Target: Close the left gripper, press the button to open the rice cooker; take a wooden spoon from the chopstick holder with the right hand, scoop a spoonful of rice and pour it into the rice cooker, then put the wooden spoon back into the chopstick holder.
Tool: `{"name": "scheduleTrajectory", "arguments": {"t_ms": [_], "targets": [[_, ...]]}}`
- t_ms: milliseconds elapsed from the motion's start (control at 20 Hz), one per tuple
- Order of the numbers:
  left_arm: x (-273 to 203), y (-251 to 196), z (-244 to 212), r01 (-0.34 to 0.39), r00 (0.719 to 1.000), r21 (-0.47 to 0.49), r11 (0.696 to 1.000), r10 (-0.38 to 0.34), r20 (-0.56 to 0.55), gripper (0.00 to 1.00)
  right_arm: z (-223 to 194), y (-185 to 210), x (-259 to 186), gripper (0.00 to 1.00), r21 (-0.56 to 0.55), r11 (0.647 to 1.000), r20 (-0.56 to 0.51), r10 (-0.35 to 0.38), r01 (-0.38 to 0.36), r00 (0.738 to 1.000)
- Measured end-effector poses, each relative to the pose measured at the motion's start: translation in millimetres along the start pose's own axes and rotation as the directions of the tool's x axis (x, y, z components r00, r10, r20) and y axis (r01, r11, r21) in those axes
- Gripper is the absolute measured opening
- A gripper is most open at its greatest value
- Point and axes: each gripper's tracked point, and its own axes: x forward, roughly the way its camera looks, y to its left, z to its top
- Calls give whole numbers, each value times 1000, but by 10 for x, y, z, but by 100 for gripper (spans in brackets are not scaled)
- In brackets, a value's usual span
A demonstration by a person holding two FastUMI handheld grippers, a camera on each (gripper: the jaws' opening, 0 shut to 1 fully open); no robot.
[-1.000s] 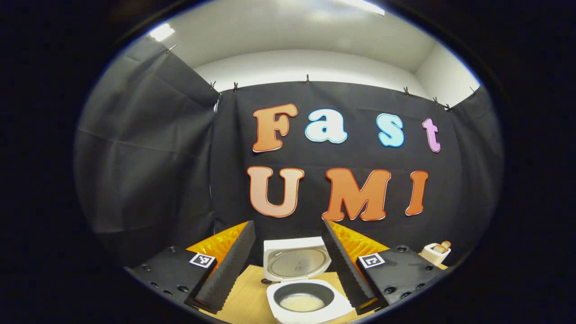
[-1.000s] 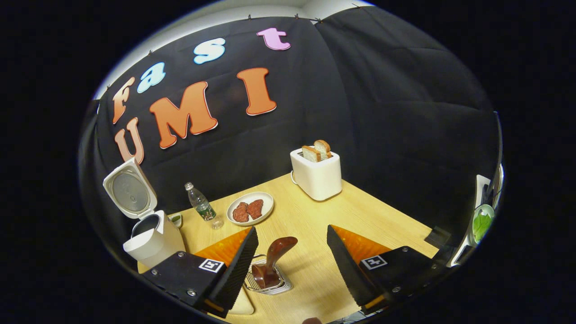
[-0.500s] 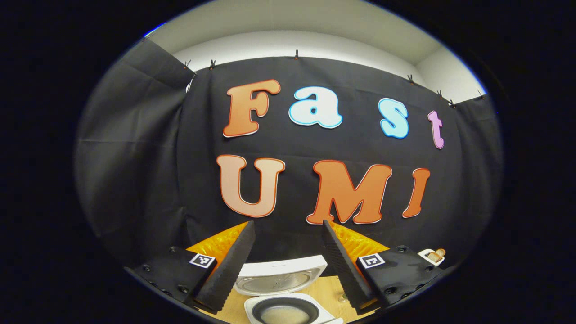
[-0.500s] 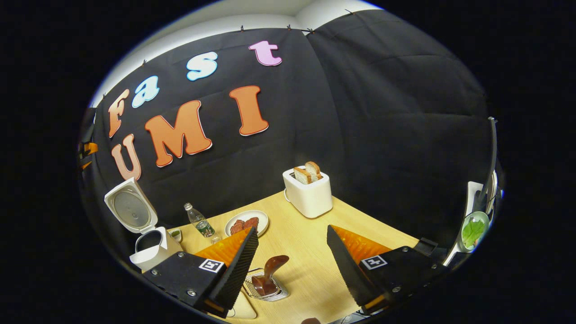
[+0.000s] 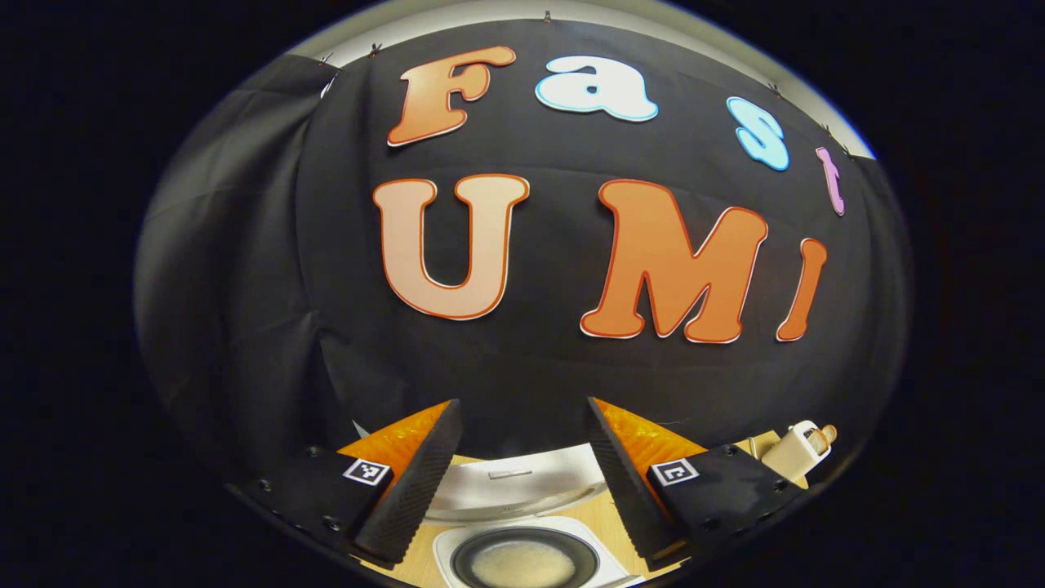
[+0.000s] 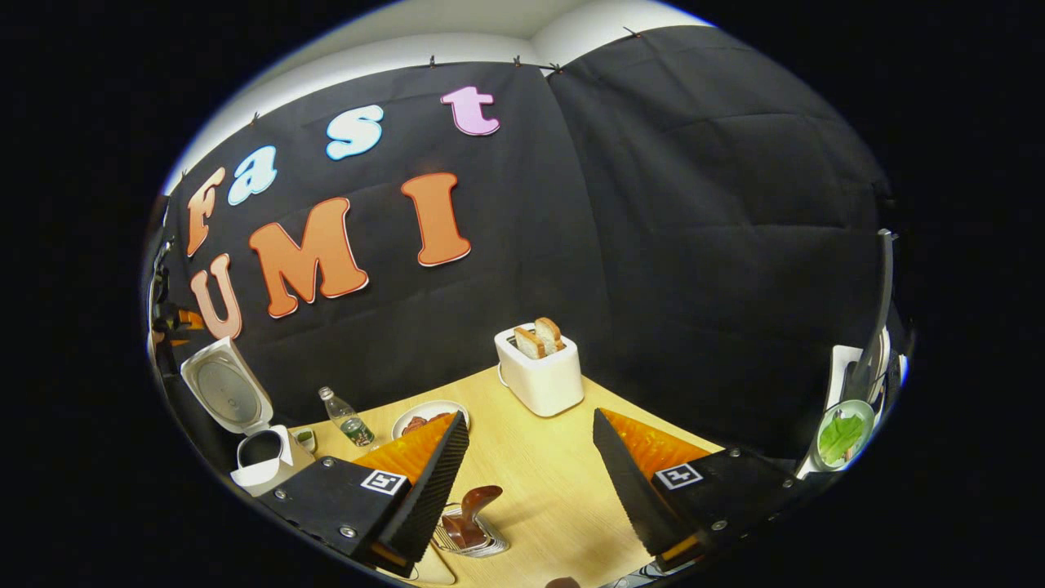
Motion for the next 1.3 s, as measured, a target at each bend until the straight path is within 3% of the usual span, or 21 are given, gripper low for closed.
{"name": "scheduleTrajectory", "arguments": {"t_ms": [350,750,900,1100,1300], "targets": [[185,53,-329,-11,995,-5,1000,10,-102,100,85,23,8,95,20,1000,12,6,-7,1000],[-374,-171,-655,66,989,-28,997,-69,-129,100,75,170,-59,95,-3,998,11,70,-70,997],[-695,-303,-1010,86,982,-48,995,-93,-166,100,74,231,-110,95,3,995,17,104,-104,994],[-1039,-502,-1848,118,951,-84,989,-137,-276,100,38,314,-184,95,-14,989,8,146,-146,989],[-1205,-490,-2376,116,945,-33,993,-121,-304,99,-1,360,-248,95,-24,985,1,172,-172,985]]}}
